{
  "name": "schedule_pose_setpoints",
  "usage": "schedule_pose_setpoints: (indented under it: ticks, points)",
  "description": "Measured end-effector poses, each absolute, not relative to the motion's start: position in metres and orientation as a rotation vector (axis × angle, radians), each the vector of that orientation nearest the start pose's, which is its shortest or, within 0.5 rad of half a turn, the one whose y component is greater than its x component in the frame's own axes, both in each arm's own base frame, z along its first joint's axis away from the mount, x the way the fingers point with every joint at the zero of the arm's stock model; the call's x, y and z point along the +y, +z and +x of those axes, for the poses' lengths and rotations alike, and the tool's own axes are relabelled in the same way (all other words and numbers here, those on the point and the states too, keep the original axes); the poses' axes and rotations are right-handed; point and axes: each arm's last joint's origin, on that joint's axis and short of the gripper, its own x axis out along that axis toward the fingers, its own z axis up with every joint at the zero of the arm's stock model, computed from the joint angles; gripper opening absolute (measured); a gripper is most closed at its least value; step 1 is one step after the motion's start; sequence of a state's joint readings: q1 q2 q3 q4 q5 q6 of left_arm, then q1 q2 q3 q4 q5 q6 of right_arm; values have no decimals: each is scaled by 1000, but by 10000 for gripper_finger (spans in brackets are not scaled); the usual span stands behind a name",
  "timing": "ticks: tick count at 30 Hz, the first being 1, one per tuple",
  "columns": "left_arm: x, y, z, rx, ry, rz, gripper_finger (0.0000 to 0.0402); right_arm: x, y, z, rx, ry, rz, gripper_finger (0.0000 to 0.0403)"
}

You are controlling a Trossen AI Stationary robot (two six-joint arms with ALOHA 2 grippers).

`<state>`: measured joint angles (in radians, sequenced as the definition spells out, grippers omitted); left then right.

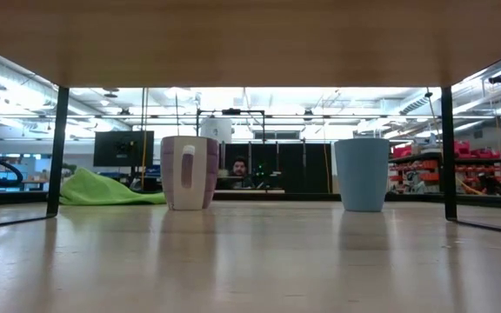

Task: Stack small to large cups/mugs on shelf
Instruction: Put the red mug on the shelf

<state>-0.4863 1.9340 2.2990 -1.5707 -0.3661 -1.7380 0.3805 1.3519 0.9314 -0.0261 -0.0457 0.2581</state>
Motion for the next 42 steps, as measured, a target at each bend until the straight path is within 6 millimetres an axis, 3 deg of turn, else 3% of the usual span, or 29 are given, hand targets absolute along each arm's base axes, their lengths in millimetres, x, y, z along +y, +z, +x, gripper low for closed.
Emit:
schedule_pose_setpoints:
  ticks: [7, 16, 22, 31, 37, 42]
  points:
    - [-140, 416, 317, 715, 801, -907, 39, 125, 250, 297, 502, 353, 196, 5]
    - [-116, 429, 314, 612, 821, -729, 25, 137, 252, 327, 535, 332, 183, 2]
    - [-114, 432, 312, 598, 817, -681, 29, 138, 249, 334, 560, 289, 162, 1]
    - [-114, 432, 312, 585, 824, -656, 27, 122, 247, 343, 546, 236, 182, 0]
    - [-114, 432, 312, 585, 823, -654, 25, 125, 238, 350, 572, 261, 183, 0]
    - [-114, 432, 312, 584, 824, -654, 32, 127, 250, 356, 531, 272, 176, 0]
